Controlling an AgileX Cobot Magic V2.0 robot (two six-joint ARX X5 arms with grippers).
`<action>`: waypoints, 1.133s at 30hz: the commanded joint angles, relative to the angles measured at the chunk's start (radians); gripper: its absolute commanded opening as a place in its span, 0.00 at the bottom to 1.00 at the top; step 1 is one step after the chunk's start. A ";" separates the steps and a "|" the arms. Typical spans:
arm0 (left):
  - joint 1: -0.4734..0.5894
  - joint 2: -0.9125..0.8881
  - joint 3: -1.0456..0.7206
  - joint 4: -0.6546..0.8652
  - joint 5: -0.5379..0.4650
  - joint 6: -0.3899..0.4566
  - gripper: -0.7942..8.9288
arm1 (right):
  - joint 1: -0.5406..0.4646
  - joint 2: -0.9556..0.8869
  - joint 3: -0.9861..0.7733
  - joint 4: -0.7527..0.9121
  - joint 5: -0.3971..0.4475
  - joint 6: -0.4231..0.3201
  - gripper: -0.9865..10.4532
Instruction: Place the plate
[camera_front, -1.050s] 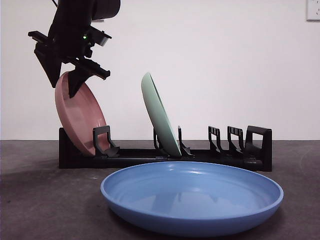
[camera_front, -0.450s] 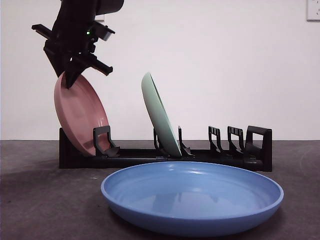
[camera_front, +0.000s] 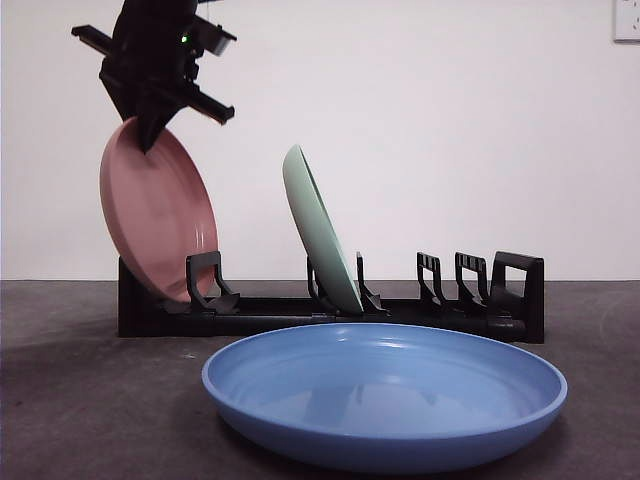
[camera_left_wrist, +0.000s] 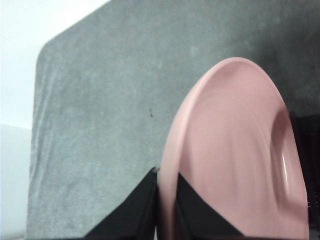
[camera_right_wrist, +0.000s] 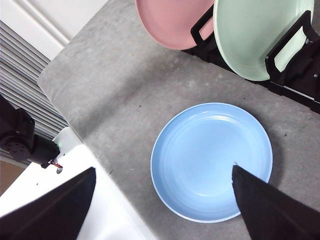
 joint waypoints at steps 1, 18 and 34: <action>-0.004 0.013 0.080 -0.021 -0.010 0.009 0.10 | 0.005 0.004 0.006 0.013 -0.006 -0.003 0.47; -0.017 -0.128 0.293 -0.309 0.050 -0.027 0.09 | 0.005 0.004 0.006 0.029 -0.005 -0.003 0.47; -0.016 -0.446 0.103 -0.435 0.759 -0.061 0.09 | 0.005 0.004 0.006 0.033 -0.005 0.000 0.47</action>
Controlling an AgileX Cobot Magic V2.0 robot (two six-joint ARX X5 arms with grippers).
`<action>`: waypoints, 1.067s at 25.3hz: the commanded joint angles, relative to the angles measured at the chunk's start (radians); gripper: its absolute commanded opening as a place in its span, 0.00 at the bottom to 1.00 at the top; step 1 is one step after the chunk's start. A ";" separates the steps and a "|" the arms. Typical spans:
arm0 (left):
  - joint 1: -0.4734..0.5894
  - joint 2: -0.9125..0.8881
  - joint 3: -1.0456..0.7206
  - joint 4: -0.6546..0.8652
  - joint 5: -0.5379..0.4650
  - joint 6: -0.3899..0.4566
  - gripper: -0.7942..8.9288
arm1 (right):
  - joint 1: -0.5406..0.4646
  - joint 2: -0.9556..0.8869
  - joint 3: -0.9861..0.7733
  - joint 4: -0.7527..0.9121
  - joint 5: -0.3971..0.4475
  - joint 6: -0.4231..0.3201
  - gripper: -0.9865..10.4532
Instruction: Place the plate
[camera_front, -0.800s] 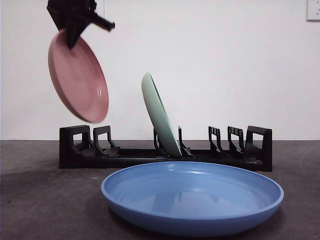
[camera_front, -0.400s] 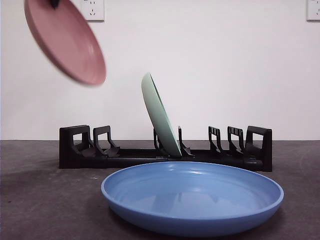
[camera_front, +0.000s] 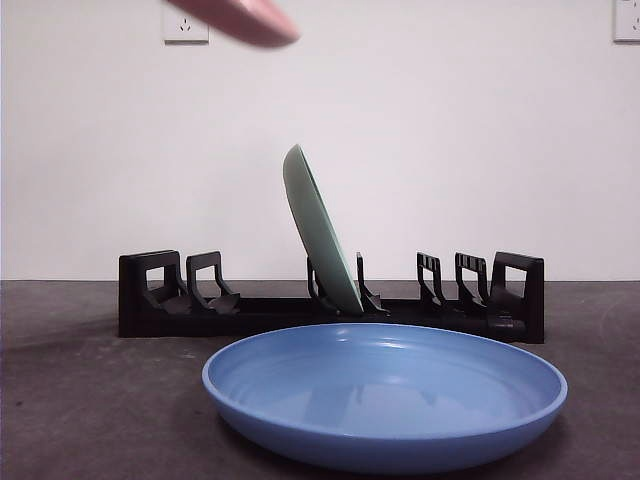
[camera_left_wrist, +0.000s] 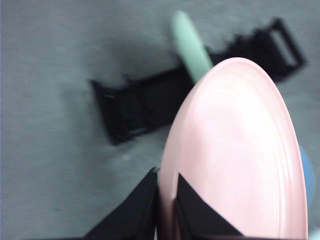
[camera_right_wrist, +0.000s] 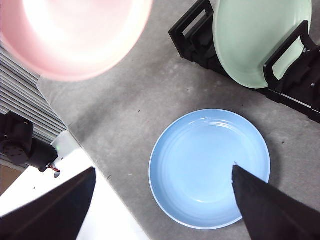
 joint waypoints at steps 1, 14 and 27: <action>-0.005 -0.032 -0.089 0.027 0.107 0.006 0.09 | 0.005 0.004 0.006 0.008 -0.006 0.000 0.47; -0.005 -0.107 -0.708 0.415 0.447 -0.038 0.09 | 0.005 0.004 0.006 0.005 -0.006 0.004 0.47; -0.023 -0.054 -1.011 0.945 0.441 -0.351 0.09 | 0.005 0.005 0.006 0.003 -0.005 0.005 0.47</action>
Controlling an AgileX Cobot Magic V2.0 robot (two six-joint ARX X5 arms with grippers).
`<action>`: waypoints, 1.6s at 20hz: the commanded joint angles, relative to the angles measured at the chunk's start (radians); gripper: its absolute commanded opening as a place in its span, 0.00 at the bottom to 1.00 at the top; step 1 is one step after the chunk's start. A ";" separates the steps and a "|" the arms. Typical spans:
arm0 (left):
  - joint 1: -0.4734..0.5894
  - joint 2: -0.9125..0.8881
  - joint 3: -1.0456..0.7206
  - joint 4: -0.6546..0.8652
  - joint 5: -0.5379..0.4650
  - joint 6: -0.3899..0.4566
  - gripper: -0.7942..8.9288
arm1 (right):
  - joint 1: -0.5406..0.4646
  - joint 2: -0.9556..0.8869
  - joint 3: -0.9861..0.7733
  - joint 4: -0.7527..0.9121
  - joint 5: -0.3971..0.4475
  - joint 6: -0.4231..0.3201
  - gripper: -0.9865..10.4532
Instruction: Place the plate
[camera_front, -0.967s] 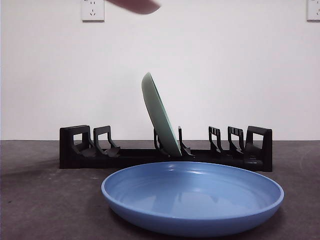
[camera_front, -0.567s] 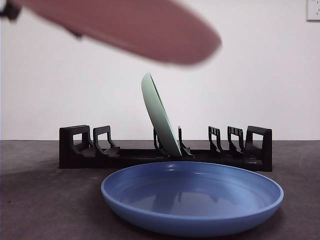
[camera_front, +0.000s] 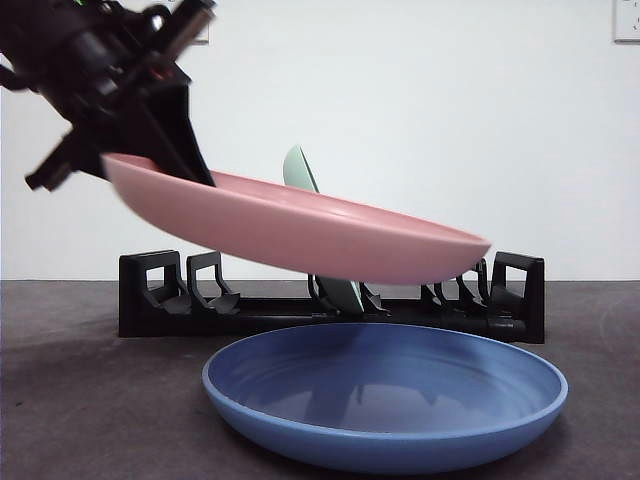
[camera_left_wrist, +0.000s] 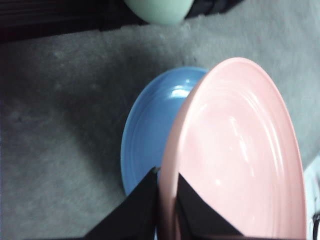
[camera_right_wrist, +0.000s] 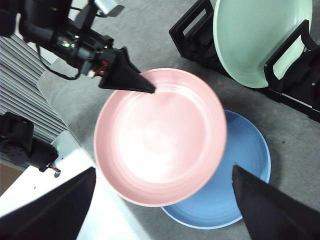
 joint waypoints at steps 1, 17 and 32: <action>-0.018 0.033 0.009 0.054 0.004 -0.095 0.09 | 0.005 0.005 0.006 0.005 -0.005 0.004 0.47; -0.127 0.152 0.009 0.157 -0.117 -0.163 0.09 | 0.005 0.005 0.006 0.005 -0.005 0.011 0.47; -0.161 0.227 0.009 0.156 -0.168 -0.182 0.11 | 0.005 0.005 0.006 0.003 -0.005 0.026 0.47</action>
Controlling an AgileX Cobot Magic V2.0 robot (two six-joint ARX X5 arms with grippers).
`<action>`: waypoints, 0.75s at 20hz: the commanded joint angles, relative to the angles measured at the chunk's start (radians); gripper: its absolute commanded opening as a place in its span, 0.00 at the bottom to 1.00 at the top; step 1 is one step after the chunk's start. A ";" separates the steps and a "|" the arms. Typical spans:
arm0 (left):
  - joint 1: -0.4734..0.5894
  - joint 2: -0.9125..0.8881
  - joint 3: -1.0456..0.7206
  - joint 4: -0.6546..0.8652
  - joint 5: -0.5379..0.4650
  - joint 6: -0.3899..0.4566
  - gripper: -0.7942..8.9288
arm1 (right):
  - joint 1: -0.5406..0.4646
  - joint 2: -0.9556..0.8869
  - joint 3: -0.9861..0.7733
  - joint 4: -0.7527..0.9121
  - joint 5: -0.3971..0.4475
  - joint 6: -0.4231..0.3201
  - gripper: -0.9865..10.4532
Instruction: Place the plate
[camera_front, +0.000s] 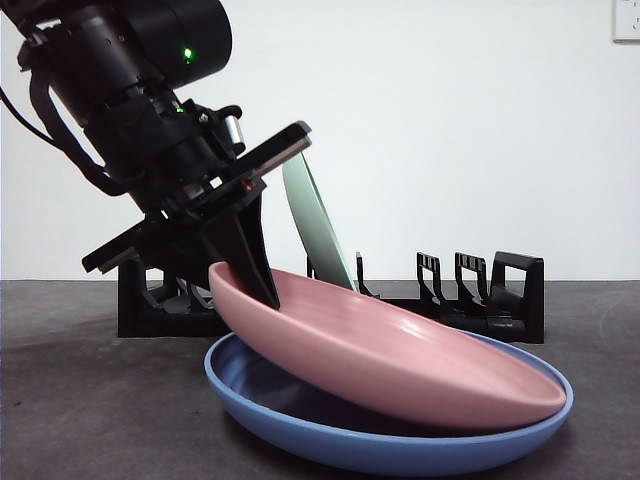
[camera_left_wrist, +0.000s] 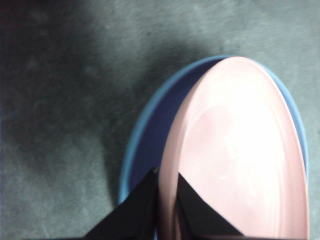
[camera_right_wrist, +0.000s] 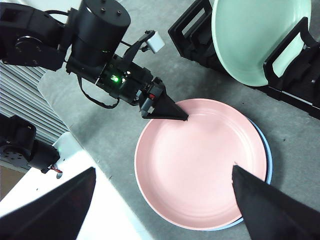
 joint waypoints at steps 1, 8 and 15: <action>-0.013 0.011 0.010 0.018 0.006 -0.017 0.13 | 0.005 0.005 0.006 0.004 -0.006 0.010 0.47; -0.013 -0.005 0.014 0.015 0.048 -0.022 0.54 | 0.005 0.005 0.006 0.004 -0.006 0.010 0.47; -0.013 -0.200 0.015 -0.122 0.055 0.048 0.64 | 0.005 0.005 0.006 0.002 -0.006 0.009 0.47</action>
